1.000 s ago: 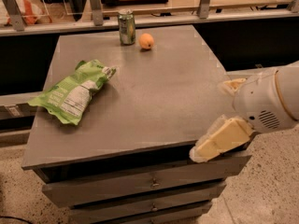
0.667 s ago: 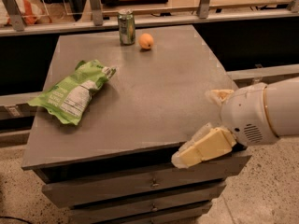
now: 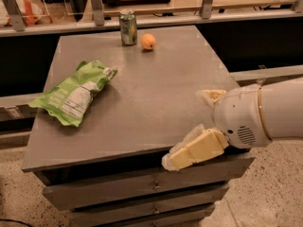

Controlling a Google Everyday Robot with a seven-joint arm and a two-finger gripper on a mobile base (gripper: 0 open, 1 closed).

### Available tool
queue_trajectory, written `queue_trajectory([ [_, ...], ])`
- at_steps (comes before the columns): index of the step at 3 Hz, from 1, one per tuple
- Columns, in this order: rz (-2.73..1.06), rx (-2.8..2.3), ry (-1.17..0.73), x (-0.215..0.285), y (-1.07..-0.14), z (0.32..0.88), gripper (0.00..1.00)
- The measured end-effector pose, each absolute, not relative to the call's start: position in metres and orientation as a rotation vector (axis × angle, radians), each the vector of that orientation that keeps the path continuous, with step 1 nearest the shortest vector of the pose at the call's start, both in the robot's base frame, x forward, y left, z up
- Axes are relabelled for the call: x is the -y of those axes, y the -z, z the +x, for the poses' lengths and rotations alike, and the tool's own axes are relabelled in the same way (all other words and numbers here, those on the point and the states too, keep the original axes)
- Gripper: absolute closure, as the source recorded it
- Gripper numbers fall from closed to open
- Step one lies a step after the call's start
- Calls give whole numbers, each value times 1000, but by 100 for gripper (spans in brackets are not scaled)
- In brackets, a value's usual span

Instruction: Move green rice chip bag near orange

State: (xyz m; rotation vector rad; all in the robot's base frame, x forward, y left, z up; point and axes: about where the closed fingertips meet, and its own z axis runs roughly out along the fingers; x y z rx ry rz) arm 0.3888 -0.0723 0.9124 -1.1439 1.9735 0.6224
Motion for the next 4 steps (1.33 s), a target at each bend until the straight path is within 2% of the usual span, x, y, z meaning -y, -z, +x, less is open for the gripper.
queue_trajectory([
  [2, -1042, -1866, -672, 36, -906, 414, 0],
  [4, -939, -1693, -672, -40, -904, 485, 0],
])
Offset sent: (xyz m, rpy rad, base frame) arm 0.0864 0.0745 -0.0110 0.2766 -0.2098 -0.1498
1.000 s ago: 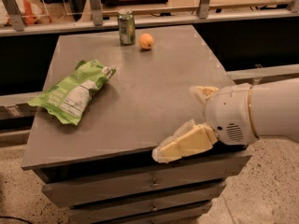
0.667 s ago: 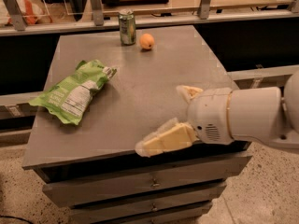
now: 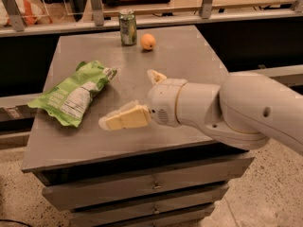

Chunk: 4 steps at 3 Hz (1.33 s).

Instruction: Move green rice chip bag near orange

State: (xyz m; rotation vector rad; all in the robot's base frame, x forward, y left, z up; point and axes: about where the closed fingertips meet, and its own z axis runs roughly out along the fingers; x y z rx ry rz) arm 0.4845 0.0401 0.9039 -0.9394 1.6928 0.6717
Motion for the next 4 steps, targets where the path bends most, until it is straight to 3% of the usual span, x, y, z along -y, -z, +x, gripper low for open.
queue_trajectory([
  [3, -1002, -1573, -815, -134, -905, 525, 0],
  [4, -1020, -1566, -836, -145, -901, 528, 0],
])
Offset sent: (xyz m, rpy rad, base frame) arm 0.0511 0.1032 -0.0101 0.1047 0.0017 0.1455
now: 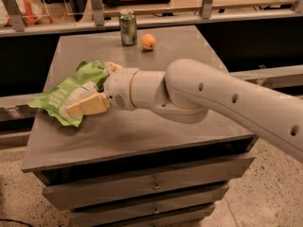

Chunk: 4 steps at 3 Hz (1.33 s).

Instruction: Move green rice chip bag near orange

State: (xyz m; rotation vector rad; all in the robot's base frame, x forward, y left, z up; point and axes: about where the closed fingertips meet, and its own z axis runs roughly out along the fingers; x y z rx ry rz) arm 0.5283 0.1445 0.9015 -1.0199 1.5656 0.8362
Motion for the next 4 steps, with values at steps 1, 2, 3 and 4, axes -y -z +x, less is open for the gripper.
queue_trajectory([
  [1, -949, -1630, -915, -147, -902, 532, 0],
  [2, -860, -1740, -980, -147, -898, 532, 0],
  [3, -784, -1832, -995, -136, -892, 524, 0],
  [4, -734, -1886, -991, -129, -885, 517, 0],
])
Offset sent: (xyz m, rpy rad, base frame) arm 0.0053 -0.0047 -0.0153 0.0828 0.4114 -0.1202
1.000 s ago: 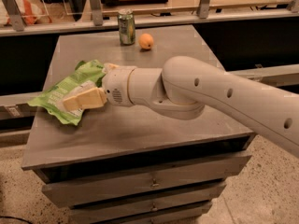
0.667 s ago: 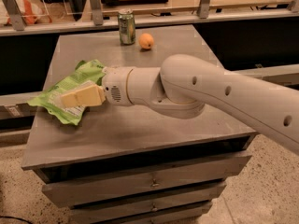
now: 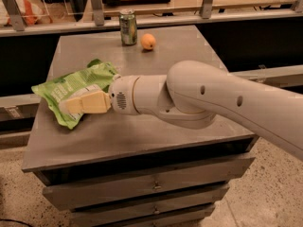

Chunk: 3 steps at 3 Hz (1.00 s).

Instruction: Move green rice chip bag near orange

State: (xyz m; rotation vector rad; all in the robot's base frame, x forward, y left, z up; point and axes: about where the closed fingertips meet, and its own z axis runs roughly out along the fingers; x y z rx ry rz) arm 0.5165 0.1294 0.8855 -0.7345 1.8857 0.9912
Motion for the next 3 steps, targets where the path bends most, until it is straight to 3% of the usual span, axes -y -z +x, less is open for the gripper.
queue_trajectory([
  [3, -638, -1892, -898, -95, -891, 509, 0],
])
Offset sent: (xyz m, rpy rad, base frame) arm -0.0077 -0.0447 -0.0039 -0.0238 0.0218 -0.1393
